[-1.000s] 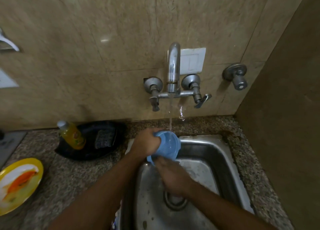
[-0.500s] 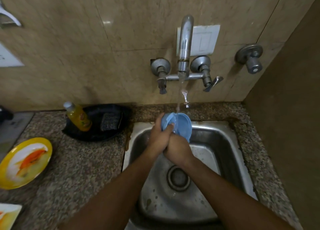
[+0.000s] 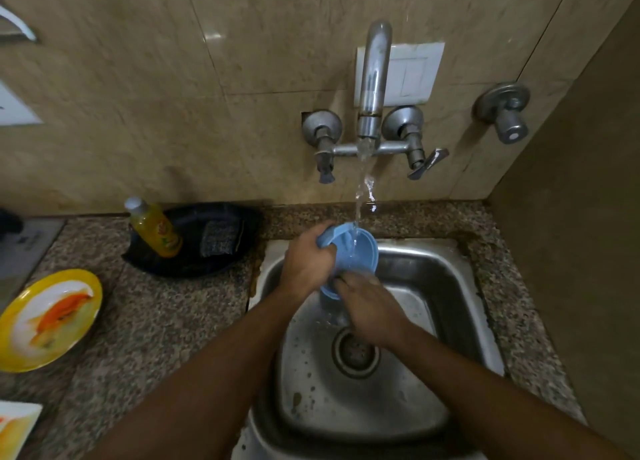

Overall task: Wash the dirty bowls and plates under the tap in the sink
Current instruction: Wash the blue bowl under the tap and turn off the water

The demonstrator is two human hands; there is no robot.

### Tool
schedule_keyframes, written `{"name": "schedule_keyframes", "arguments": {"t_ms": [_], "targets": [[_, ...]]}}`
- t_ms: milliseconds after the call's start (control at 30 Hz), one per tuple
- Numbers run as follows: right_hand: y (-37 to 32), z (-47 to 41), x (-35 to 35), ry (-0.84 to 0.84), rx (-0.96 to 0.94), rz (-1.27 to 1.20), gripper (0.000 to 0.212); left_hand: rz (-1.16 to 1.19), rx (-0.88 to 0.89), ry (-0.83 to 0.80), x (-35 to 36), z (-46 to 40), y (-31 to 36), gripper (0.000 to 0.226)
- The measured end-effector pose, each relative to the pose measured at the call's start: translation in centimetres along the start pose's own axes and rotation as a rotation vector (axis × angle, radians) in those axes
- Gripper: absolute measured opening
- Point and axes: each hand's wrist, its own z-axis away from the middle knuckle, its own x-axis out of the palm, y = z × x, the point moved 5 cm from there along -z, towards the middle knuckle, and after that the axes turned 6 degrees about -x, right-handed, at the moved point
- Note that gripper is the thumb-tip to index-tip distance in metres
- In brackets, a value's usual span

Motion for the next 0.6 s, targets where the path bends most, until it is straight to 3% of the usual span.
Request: {"name": "schedule_keyframes", "arguments": {"t_ms": [100, 200, 267, 333, 400, 467, 533, 600], "targets": [[-0.3, -1.4, -0.5, -0.002, 0.182, -0.048, 0.03, -0.028, 0.009, 0.02, 0.6, 0.2, 0.6, 0.049], [-2.3, -1.2, 0.9, 0.007, 0.082, -0.224, 0.051, -0.055, 0.009, 0.027, 0.3, -0.5, 1.1, 0.048], [-0.1, 0.0, 0.5, -0.008, -0.057, 0.005, 0.053, -0.059, -0.016, 0.0, 0.2, -0.4, 0.5, 0.052], [1.3, -0.3, -0.5, 0.018, 0.037, 0.071, 0.038, -0.064, -0.032, -0.028, 0.8, 0.2, 0.3, 0.052], [-0.7, -1.3, -0.4, 0.059, 0.139, -0.169, 0.031, -0.052, -0.023, -0.011, 1.1, 0.1, 0.5, 0.047], [-2.8, -1.3, 0.8, 0.032, 0.115, -0.354, 0.048, -0.074, -0.024, 0.01, 0.6, -0.3, 0.9, 0.041], [-1.2, 0.1, 1.1, -0.008, 0.042, -0.185, 0.055, -0.07, -0.048, 0.004, 0.2, -0.5, 0.7, 0.044], [1.3, 0.2, 0.1, 0.018, 0.099, 0.039, 0.045, -0.086, -0.047, -0.027, 0.8, 0.1, 0.4, 0.047]]}}
